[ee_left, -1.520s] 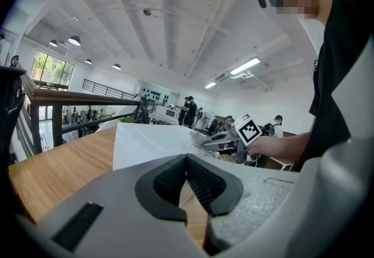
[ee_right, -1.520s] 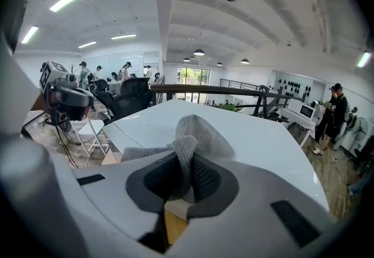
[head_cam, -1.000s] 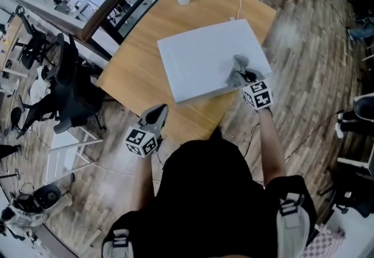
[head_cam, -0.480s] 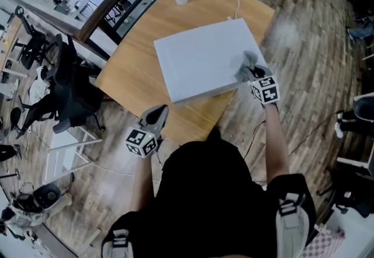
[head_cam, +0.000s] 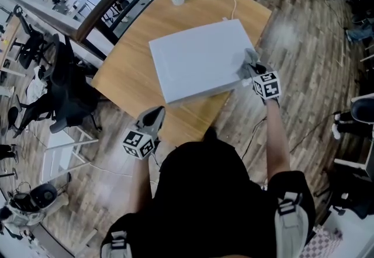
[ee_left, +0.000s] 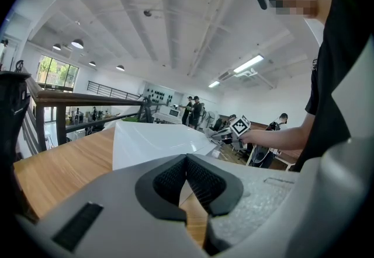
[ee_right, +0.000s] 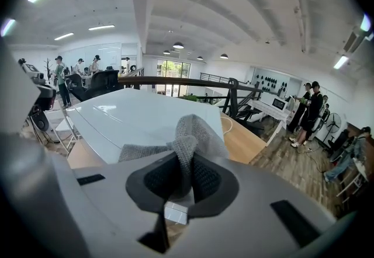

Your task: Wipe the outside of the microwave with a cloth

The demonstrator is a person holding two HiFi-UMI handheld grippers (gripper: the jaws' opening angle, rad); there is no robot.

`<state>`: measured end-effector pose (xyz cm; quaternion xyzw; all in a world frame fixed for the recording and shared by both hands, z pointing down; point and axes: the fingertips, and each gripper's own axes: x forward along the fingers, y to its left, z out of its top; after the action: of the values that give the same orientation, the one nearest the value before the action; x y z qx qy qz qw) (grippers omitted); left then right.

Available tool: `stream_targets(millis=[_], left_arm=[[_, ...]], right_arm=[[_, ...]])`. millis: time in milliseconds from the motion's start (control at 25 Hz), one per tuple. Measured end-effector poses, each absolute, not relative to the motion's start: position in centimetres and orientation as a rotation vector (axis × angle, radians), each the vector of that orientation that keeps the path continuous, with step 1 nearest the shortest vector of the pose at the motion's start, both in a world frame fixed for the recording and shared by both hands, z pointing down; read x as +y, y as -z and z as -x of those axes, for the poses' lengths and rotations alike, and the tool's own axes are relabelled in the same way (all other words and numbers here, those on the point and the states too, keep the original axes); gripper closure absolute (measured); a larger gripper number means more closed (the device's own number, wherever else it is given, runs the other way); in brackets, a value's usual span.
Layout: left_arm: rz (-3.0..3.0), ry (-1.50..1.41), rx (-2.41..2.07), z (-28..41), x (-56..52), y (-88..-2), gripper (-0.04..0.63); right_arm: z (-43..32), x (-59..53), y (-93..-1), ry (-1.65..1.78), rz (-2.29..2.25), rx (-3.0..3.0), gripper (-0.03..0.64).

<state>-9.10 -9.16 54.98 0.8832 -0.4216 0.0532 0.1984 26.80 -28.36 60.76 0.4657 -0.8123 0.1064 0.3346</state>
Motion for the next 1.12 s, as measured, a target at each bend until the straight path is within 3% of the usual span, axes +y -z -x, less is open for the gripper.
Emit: stream_targets(millis=[1120], left_arm=[[-2.444, -0.151, -1.247, 7.7, -8.9, -55.0, 0.594]], right_arm=[[-28.8, -34.1, -60.8, -0.236, -1.194, -2.14, 0.588]])
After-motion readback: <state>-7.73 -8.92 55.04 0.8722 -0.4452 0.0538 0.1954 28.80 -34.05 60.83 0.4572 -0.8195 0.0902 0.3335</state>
